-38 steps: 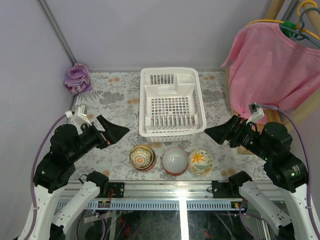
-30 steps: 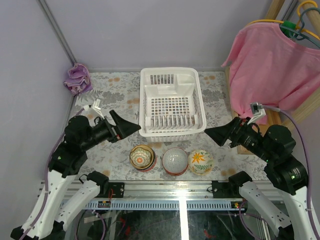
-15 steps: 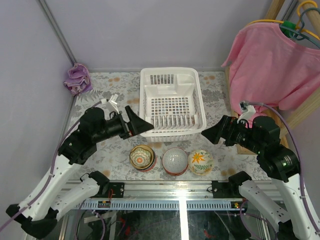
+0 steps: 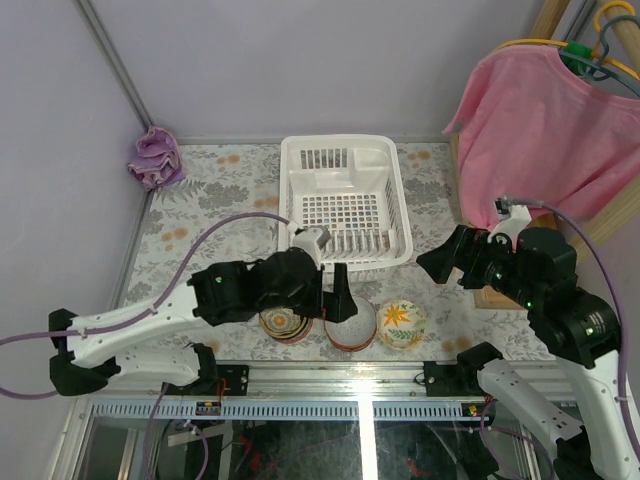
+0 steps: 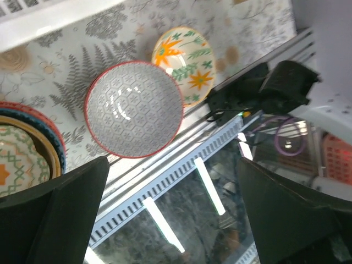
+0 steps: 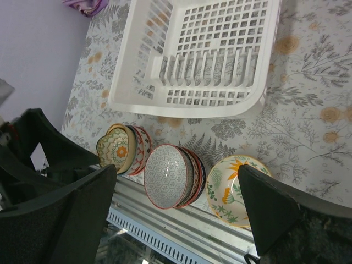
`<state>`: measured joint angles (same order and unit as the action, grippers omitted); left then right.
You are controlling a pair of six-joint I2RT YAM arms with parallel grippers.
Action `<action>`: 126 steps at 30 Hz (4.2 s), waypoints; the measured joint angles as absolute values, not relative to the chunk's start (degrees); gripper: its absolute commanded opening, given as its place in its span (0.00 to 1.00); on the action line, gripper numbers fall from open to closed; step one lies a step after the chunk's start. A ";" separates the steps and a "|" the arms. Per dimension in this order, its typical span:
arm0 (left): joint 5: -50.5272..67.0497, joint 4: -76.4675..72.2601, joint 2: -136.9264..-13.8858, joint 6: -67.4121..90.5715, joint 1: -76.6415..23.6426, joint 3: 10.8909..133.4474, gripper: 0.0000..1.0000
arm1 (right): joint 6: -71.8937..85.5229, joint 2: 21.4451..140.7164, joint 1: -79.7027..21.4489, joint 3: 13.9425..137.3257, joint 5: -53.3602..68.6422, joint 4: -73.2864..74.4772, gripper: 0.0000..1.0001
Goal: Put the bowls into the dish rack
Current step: Pick up the bowl from the center of the board.
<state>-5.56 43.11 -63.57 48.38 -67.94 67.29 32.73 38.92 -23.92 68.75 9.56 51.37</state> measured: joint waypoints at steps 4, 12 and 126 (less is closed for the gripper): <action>-12.12 46.78 -67.72 49.76 -74.08 68.71 1.00 | 32.05 38.89 -23.92 71.59 7.90 53.47 0.99; -17.52 47.46 -72.14 52.12 -81.17 69.56 1.00 | 31.44 38.89 -23.92 73.45 6.44 56.49 0.99; 19.66 20.75 -90.04 39.72 -32.60 79.53 0.00 | 25.56 58.57 -23.92 79.13 9.15 57.47 0.99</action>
